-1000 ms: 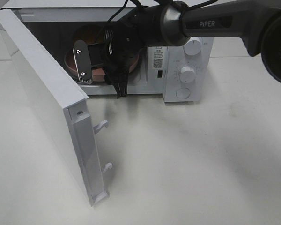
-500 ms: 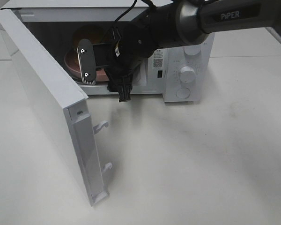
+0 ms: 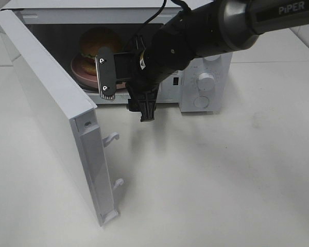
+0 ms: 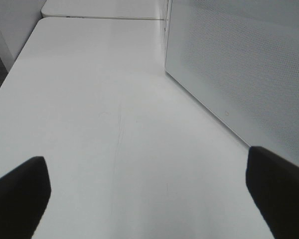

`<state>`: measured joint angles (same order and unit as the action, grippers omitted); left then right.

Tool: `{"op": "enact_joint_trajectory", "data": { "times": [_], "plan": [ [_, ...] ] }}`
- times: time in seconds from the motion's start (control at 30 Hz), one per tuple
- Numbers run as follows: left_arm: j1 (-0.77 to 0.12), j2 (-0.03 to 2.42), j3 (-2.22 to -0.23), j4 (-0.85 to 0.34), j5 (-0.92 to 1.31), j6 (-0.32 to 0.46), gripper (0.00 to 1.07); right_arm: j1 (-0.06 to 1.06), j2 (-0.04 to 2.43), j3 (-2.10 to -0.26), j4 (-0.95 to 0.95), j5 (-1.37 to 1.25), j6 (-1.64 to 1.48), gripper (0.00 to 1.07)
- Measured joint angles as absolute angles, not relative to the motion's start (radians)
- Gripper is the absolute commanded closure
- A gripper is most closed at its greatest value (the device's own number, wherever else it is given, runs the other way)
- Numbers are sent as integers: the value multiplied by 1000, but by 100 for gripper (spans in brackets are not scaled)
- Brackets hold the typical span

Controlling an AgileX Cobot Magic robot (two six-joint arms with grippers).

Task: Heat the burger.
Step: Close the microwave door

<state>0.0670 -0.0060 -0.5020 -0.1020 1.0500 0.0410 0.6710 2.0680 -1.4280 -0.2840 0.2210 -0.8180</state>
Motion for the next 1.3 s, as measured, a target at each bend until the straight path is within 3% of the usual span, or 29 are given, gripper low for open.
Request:
{"op": "enact_joint_trajectory", "data": {
  "times": [0.77,1.3],
  "plan": [
    [67,-6,-502,-102,1050,41,7,671,1772,-1105,-284,201,-554,31],
    [67,-6,-502,-102,1050,41,7,671,1588,-932,-284,329,-196,31]
  ]
}}
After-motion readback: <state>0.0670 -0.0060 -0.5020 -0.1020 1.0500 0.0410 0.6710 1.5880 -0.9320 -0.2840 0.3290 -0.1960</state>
